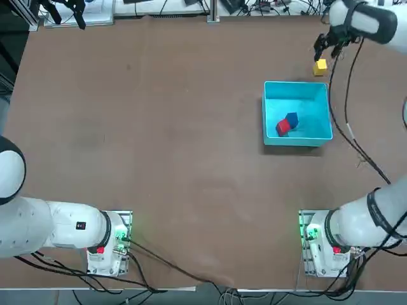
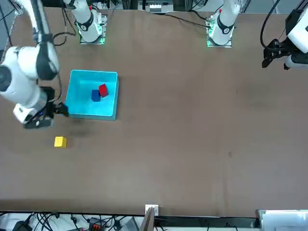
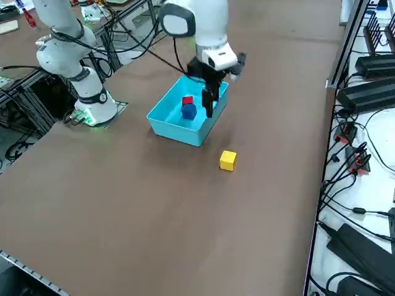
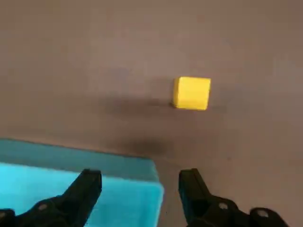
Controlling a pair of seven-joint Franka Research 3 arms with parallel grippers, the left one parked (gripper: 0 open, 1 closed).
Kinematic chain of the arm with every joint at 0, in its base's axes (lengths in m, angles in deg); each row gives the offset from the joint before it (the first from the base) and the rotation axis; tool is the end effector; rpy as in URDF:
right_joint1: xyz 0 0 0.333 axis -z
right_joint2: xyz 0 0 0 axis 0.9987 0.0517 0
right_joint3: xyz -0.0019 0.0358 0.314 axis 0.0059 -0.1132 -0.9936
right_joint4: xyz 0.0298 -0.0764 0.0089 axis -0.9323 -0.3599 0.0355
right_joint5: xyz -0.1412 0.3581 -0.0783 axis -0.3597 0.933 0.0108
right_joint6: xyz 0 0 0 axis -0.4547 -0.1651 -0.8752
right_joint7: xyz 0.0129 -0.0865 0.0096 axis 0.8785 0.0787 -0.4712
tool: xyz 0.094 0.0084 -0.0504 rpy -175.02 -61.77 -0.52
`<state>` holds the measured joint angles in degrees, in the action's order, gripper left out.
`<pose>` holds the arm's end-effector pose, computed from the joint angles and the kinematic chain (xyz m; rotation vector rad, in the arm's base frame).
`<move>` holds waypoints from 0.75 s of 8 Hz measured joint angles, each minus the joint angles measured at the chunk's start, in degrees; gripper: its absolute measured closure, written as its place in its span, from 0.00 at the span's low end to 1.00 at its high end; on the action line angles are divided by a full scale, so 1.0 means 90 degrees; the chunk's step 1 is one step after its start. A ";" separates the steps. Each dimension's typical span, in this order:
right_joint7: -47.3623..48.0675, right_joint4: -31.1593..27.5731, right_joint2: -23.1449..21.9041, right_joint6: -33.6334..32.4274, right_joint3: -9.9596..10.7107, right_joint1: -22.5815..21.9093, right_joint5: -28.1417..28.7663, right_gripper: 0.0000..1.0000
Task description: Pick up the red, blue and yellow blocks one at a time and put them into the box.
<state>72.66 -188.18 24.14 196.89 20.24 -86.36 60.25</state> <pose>0.6270 -0.0302 0.3628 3.0860 0.1753 -0.0445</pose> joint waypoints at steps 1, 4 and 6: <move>-0.0185 0.0390 0.0441 0.0015 0.0002 0.0181 0.0000 0.00; -0.0632 0.0913 0.1368 0.0511 0.0000 0.0425 0.0005 0.00; -0.1041 0.0968 0.1648 0.0896 0.0000 0.0560 0.0038 0.00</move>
<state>63.28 -179.47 38.97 204.96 20.25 -81.33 60.59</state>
